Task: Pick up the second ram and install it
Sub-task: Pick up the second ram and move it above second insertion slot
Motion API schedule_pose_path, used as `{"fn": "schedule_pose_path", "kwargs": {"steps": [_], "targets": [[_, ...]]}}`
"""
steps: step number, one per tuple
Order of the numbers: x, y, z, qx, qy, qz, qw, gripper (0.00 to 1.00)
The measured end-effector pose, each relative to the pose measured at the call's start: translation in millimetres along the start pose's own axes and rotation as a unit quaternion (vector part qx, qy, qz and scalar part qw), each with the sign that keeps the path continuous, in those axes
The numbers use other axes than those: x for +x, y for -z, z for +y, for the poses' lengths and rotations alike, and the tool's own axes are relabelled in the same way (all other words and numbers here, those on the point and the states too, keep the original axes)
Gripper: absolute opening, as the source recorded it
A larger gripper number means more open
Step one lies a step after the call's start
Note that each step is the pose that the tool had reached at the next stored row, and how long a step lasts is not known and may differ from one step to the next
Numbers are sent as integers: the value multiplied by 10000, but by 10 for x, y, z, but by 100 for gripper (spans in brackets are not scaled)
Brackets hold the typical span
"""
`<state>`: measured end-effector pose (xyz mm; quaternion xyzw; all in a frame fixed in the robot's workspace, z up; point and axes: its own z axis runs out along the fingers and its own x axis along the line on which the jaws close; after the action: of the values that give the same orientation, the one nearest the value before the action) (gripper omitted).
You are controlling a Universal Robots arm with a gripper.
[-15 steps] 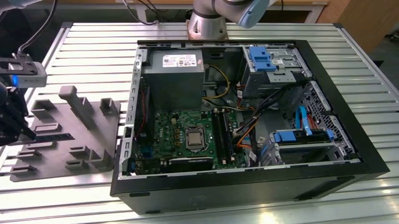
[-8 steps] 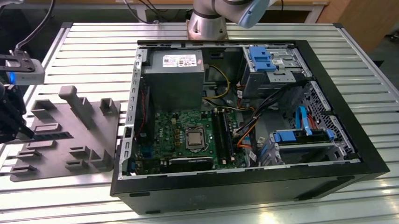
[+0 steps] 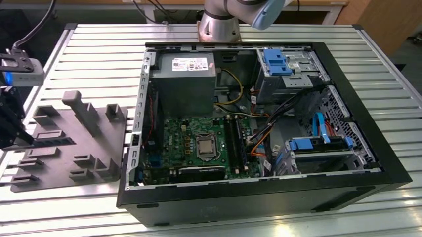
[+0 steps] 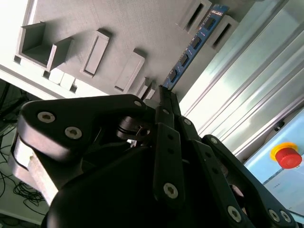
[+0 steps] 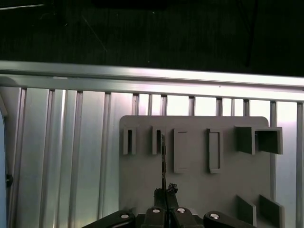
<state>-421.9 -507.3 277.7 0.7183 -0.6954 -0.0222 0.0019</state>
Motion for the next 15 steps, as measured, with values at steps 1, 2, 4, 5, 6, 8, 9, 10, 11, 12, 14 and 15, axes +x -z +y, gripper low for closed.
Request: {"fn": "schedule_pose_path", "kwargs": {"steps": [1, 2, 4, 5, 6, 8, 9, 10, 11, 12, 14, 15], "targets": [[0, 9, 1, 1, 0, 0, 10000, 12], [-1, 19, 1, 3, 0, 0, 10000, 12], [-1, 37, 2, 6, 0, 0, 10000, 12], [-1, 46, 3, 8, 0, 0, 10000, 12], [-2, 55, 4, 10, 0, 0, 10000, 12], [-2, 72, 5, 13, 0, 0, 10000, 12], [-2, 83, 5, 15, 0, 0, 10000, 12], [-3, 93, 6, 15, 0, 0, 10000, 12], [-3, 101, 6, 17, 0, 0, 10000, 12], [-3, 110, 7, 18, 0, 0, 10000, 12], [-4, 123, 8, 21, 1, 0, 10000, 12], [-4, 131, 8, 22, 0, 0, 10000, 12]]}}
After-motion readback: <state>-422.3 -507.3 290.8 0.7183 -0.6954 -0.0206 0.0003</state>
